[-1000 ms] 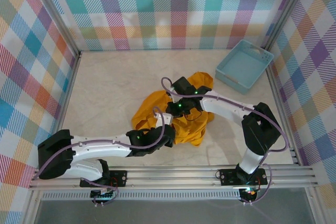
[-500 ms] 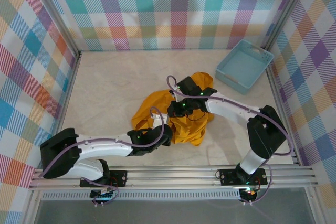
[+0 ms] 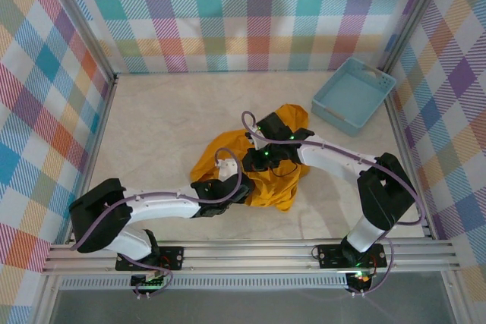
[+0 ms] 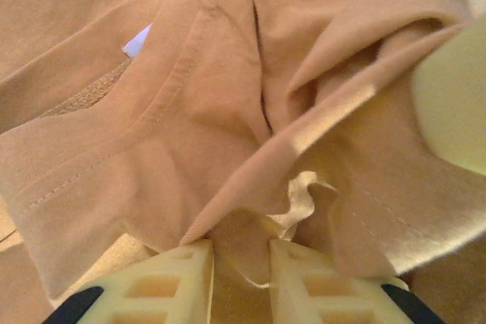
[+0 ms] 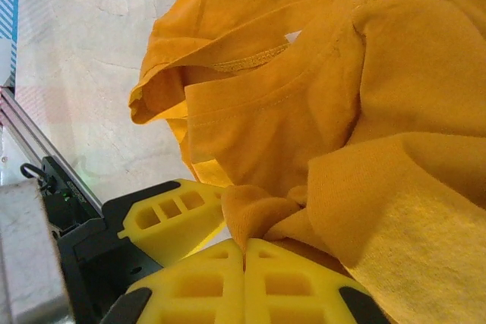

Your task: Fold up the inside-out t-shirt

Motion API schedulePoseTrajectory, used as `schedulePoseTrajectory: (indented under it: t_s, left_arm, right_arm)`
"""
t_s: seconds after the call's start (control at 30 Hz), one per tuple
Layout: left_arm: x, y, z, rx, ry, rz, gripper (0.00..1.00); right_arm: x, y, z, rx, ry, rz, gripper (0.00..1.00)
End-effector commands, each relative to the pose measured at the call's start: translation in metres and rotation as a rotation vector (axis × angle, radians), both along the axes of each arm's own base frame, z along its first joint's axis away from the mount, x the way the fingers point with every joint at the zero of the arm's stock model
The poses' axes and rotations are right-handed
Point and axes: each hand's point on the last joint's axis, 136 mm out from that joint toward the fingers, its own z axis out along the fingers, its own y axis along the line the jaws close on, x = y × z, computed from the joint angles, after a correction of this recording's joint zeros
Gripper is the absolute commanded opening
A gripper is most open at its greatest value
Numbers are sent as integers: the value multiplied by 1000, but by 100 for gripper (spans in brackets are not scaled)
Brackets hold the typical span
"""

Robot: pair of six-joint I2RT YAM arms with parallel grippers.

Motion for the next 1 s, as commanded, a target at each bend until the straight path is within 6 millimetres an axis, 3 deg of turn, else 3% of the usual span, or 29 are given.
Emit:
schedulePoseTrajectory:
  t_s: [0.0,0.4,0.83,0.97]
  left_arm:
    - [7,1,2,19,-5,28,20]
    - [7,22,11,21,-41,86,0]
    - [-3,9,40,-141,-66,-20,0]
    - [-9,1,49,-243,-60,-75,0]
  right_arm:
    - [-2,3,6,38,-2,12,6]
    - [2,-5,-4,-25,-23,0,7]
    - [13,-14,-28,-132,-41,-18,11]
    - [17,-13,-35,-148,-38,-18,19]
